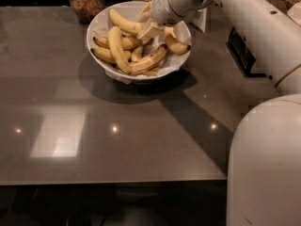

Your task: Pick banana from white bowl

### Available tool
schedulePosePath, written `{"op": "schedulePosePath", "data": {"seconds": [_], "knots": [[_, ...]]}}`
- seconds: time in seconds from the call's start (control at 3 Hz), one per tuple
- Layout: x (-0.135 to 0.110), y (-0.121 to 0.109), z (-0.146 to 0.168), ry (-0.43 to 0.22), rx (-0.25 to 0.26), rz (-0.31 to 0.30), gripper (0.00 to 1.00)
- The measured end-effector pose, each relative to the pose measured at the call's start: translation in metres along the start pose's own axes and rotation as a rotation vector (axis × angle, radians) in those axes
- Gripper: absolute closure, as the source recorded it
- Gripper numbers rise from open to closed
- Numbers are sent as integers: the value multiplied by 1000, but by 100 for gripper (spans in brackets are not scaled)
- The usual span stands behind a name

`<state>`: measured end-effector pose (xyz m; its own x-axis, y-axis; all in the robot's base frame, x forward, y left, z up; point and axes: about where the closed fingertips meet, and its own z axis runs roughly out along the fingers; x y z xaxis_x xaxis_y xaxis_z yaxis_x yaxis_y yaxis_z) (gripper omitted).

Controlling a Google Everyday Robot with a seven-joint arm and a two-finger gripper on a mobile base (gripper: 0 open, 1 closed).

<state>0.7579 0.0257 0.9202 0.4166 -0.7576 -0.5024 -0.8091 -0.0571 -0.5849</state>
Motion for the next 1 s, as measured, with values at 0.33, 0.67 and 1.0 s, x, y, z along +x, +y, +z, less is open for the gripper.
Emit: {"op": "schedulePosePath", "data": {"seconds": [0.33, 0.67, 1.0], "knots": [[-10, -5, -14, -19, 25, -15, 100], [-14, -11, -35, -22, 55, -18, 100], [-13, -10, -65, -7, 80, -10, 100]]}}
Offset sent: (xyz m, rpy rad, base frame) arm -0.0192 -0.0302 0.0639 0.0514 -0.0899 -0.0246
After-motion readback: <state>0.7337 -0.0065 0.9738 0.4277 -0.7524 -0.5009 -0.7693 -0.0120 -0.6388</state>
